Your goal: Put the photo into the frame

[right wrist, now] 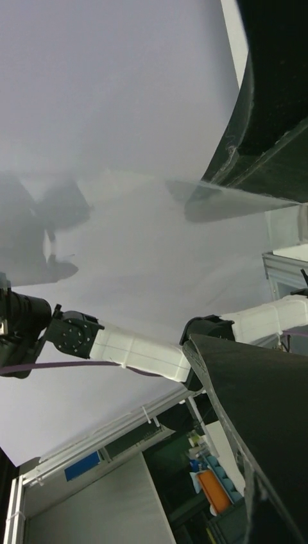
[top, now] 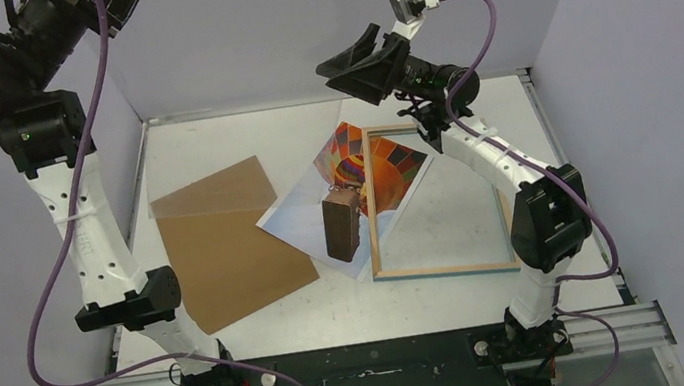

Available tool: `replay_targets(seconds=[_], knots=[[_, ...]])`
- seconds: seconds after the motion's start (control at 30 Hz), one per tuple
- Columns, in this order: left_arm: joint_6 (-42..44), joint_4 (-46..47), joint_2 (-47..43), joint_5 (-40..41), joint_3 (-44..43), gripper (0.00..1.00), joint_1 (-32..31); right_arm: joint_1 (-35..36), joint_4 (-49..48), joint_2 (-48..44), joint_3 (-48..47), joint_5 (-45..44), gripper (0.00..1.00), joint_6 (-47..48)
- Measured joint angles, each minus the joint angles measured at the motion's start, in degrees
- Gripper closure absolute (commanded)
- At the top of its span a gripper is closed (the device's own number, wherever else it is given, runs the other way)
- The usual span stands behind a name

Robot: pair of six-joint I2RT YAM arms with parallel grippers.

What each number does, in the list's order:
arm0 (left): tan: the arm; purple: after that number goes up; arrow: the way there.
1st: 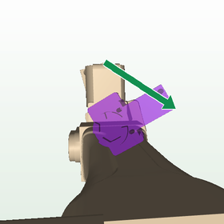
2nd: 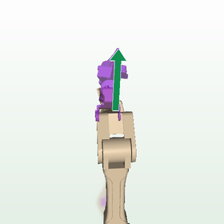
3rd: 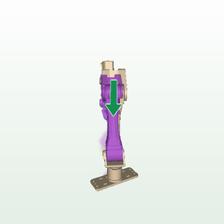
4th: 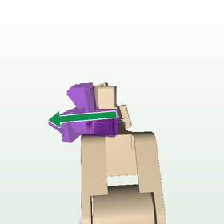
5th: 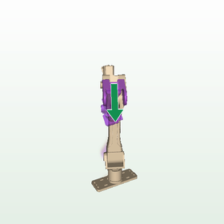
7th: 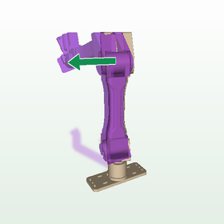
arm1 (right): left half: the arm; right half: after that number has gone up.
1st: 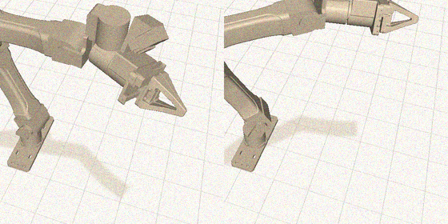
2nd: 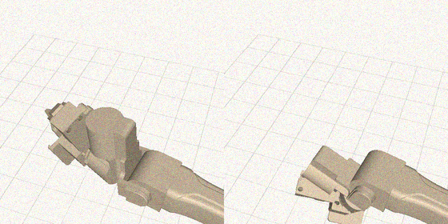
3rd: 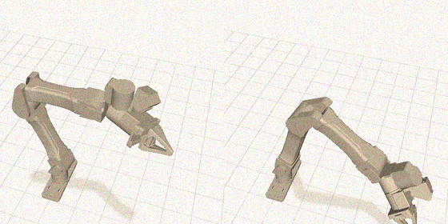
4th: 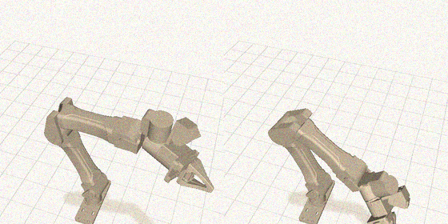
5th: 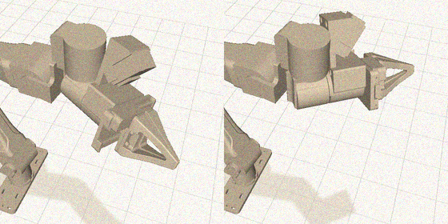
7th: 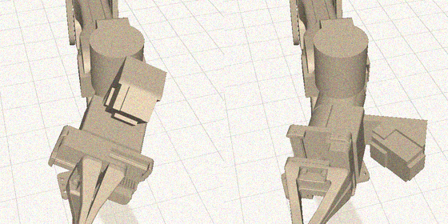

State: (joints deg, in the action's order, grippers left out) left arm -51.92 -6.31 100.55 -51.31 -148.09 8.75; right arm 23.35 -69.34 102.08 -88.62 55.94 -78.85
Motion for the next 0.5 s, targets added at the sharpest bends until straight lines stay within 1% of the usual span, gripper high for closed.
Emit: replay_targets(seconds=[0.2,0.5], knots=[[-2.6,3.7,1.0,0.8,0.2,1.0,0.2,2.0,-1.8,0.0,0.0,0.5,0.54,-1.9],[-4.6,7.1,1.4,4.4,0.8,1.0,0.4,2.5,-8.8,1.7,1.4,-1.0,0.71,-7.8]])
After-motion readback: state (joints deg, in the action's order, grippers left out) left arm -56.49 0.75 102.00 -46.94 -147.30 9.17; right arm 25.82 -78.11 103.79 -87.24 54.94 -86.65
